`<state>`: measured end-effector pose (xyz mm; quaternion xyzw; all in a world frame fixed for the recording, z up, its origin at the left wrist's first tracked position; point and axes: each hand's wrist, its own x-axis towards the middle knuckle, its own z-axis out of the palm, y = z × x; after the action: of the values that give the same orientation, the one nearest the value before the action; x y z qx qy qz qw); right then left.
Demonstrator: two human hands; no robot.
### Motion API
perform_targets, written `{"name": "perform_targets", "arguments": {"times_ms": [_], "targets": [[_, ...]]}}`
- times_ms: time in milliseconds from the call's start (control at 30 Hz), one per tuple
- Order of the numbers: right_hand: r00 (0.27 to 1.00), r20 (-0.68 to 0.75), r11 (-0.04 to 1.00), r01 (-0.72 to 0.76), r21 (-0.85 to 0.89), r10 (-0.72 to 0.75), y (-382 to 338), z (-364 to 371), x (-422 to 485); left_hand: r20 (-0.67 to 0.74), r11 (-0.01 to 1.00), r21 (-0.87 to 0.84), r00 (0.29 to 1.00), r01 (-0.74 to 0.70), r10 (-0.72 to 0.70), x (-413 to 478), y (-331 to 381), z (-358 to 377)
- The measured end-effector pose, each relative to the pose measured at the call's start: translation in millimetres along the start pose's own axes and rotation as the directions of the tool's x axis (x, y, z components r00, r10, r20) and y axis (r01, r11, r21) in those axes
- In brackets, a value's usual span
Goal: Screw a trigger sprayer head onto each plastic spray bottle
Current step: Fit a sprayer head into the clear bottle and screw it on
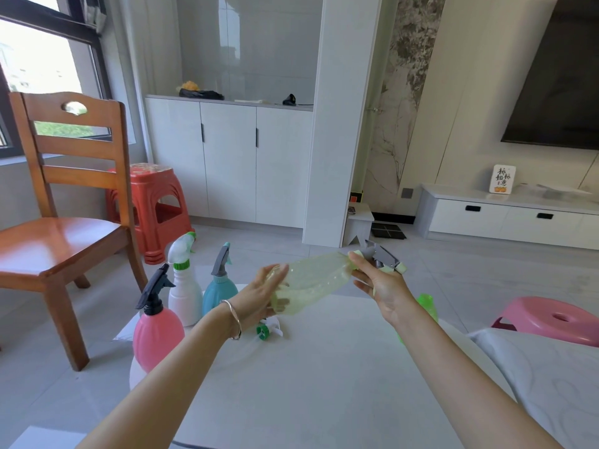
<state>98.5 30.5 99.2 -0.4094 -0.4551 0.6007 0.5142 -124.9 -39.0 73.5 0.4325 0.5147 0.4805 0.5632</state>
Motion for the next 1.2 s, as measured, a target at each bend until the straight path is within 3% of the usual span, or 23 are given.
{"name": "perform_targets", "arguments": {"times_ms": [100,233,300,467,633,733,833,933,1100,1200], "targets": [[0.999,0.037,0.999,0.001,-0.036,0.001,0,-1,-2,-0.013,0.995,-0.051,0.996,0.091,-0.092,-2,3,0],[0.999,0.047,1.0,-0.011,-0.03,0.012,1,-3,-3,-0.032,0.997,-0.015,0.997,-0.07,0.069,-2,-1,-5],[0.999,0.045,1.0,-0.009,-0.015,0.01,-1,-2,-3,0.022,0.997,0.007,0.997,-0.075,0.075,-5,-2,-5],[0.998,0.052,0.996,0.046,-0.071,-0.042,-2,4,-2,0.039,0.976,-0.184,0.993,0.118,-0.112,-4,-3,-3],[1.0,0.006,0.999,-0.007,-0.046,0.007,-5,3,1,0.06,0.986,-0.119,0.991,-0.116,0.123,-8,1,-5],[0.999,0.039,0.999,-0.023,-0.028,0.024,-5,4,0,0.116,0.97,-0.219,0.984,-0.108,0.136,-11,6,-8],[0.998,0.068,0.999,0.019,-0.036,-0.017,-4,5,-2,0.173,0.968,-0.245,0.985,0.048,-0.005,-13,9,-8],[0.994,0.104,0.997,0.045,-0.063,-0.038,-3,6,-5,0.103,0.951,-0.254,0.983,0.176,-0.155,-11,8,-9],[0.999,0.026,0.999,-0.042,0.004,0.042,-3,8,-2,0.036,0.978,-0.183,0.993,-0.1,0.108,-10,7,-3],[0.995,0.033,0.995,-0.095,0.012,0.094,-3,6,-2,0.081,0.99,-0.095,0.99,-0.104,0.112,-15,7,-4]]}}
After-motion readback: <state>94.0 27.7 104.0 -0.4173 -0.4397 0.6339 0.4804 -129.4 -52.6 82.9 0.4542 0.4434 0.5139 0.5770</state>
